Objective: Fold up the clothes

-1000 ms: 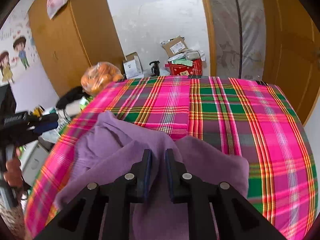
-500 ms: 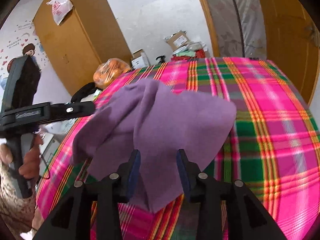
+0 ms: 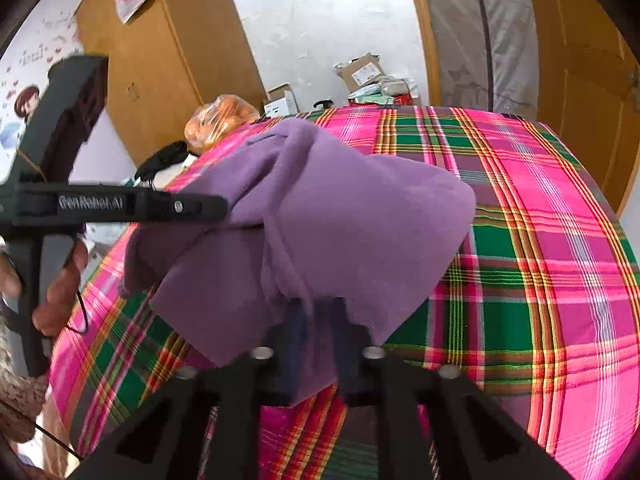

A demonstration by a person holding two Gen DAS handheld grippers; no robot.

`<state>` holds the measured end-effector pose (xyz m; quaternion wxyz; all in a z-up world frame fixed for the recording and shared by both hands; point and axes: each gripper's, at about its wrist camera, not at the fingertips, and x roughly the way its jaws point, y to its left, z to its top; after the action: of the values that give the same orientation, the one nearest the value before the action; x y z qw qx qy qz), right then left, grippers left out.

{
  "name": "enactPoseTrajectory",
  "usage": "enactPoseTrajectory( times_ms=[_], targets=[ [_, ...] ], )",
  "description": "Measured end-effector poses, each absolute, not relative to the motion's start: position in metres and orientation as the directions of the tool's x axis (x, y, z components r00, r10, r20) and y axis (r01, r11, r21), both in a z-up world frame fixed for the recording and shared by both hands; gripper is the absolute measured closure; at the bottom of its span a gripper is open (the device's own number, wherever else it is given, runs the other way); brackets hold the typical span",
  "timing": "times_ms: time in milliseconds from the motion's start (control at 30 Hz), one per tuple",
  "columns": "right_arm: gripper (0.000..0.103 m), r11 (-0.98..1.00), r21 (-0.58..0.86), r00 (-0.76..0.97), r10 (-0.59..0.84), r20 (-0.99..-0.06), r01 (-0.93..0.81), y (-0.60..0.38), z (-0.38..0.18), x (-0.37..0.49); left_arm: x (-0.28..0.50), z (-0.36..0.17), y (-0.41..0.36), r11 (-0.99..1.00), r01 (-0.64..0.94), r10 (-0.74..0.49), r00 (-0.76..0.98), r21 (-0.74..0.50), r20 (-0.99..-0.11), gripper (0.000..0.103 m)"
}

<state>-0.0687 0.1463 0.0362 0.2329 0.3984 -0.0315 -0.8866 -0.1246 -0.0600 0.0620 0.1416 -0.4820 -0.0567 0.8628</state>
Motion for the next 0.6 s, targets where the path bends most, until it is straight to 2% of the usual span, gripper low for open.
enactPoseTrajectory(
  times_ms=[100,133,267,333,600],
  targets=[
    [0.100,-0.895,0.247,-0.589,-0.432,-0.683,0.370,0.152,0.038,-0.069,-0.127,0.060,-0.069,-0.947,-0.160,0.322,-0.494,-0.279,-0.808,0.084],
    [0.100,-0.898,0.247,-0.594,-0.428,-0.681,0.364,0.154,0.039,-0.070,-0.127,0.060,-0.072,-0.943,-0.148,0.331,-0.495,-0.298,-0.803,0.090],
    [0.100,-0.918,0.235,-0.642,-0.392,-0.659,0.320,0.163,0.048,-0.069,-0.123,0.068,-0.084,-0.937,-0.120,0.341,-0.523,-0.329,-0.781,0.094],
    [0.100,-0.925,0.230,-0.666,-0.377,-0.643,0.302,0.169,0.053,-0.069,-0.121,0.074,-0.092,-0.934,-0.096,0.340,-0.544,-0.345,-0.767,0.099],
    [0.101,-0.947,0.193,-0.745,-0.321,-0.585,0.257,0.183,0.078,-0.074,-0.111,0.087,-0.131,-0.929,-0.019,0.300,-0.621,-0.369,-0.724,0.100]
  ],
)
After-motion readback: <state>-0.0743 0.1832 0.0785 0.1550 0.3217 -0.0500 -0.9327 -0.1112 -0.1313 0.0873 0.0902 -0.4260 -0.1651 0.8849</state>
